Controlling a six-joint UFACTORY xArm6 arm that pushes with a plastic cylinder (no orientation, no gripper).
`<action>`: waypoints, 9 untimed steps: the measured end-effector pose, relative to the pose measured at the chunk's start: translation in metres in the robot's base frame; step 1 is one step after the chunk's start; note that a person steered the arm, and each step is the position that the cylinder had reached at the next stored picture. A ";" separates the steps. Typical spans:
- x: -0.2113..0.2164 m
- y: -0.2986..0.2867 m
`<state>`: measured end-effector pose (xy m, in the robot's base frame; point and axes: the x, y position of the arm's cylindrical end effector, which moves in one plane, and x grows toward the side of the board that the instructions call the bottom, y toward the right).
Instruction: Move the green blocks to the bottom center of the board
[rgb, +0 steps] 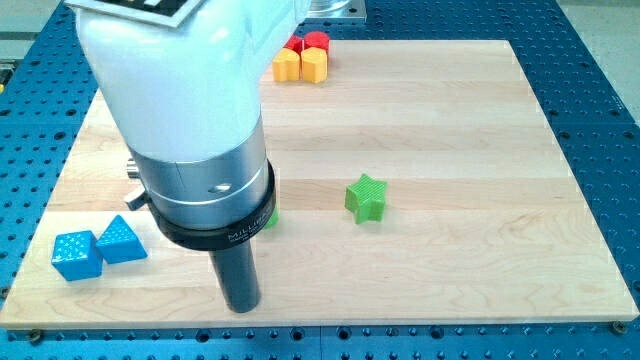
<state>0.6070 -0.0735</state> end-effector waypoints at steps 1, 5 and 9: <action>0.001 0.000; -0.018 -0.014; 0.011 -0.015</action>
<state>0.6176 -0.0883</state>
